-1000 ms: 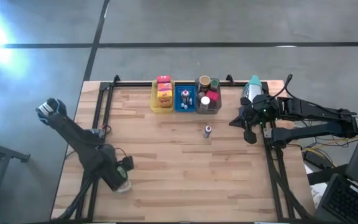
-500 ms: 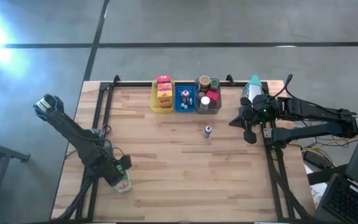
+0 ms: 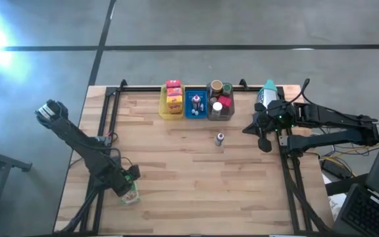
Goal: Pick & Place Kitchen Items
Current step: Put the green cereal box into the yellow bin
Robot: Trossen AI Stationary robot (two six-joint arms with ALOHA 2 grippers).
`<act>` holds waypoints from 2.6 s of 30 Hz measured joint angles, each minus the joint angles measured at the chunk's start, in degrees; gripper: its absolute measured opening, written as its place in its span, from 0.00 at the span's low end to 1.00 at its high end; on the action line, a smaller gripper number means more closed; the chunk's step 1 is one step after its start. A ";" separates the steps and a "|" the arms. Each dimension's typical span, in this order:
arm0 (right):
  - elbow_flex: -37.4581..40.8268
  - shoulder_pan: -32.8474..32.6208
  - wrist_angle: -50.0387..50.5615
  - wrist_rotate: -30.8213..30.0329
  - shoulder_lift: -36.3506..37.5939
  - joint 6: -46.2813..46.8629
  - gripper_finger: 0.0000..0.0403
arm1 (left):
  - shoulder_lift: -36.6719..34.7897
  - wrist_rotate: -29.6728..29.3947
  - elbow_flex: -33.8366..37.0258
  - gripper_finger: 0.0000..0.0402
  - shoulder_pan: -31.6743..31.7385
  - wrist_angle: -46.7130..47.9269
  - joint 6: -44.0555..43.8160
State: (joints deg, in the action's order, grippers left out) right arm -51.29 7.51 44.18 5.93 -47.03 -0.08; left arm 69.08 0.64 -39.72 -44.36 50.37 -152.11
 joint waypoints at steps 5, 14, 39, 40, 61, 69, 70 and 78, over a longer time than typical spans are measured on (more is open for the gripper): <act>-0.01 0.01 0.02 0.02 -0.02 -0.01 0.02 | -0.02 0.13 2.10 1.00 0.00 -2.79 -0.07; -0.02 0.01 0.02 0.02 -0.02 -0.07 0.02 | 0.00 0.54 4.49 1.00 0.02 -4.09 -0.62; -0.01 0.00 0.01 0.02 -0.02 0.01 0.02 | 0.04 -2.62 8.22 0.99 0.20 -6.87 -5.27; -0.02 0.01 0.02 0.01 -0.01 0.00 0.02 | 0.04 -2.62 8.22 0.99 0.20 -6.86 -5.27; -0.02 0.01 0.02 0.01 -0.01 0.02 0.02 | 0.02 -10.11 8.13 0.88 0.17 -6.75 3.92; -0.01 0.02 0.00 0.02 -0.02 0.02 0.02 | 0.06 -22.69 6.57 0.88 0.95 -4.19 8.89; -0.02 0.02 0.02 0.02 -0.02 0.02 0.02 | 0.34 -23.40 5.92 0.88 1.44 -3.14 9.79; -0.02 0.02 0.00 0.01 0.00 0.02 0.02 | 7.71 -31.45 -1.90 0.88 7.51 5.11 19.73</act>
State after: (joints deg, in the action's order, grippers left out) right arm -51.31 7.53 44.18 5.95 -47.03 -0.05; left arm 76.79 -30.81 -41.62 -36.85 55.48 -132.38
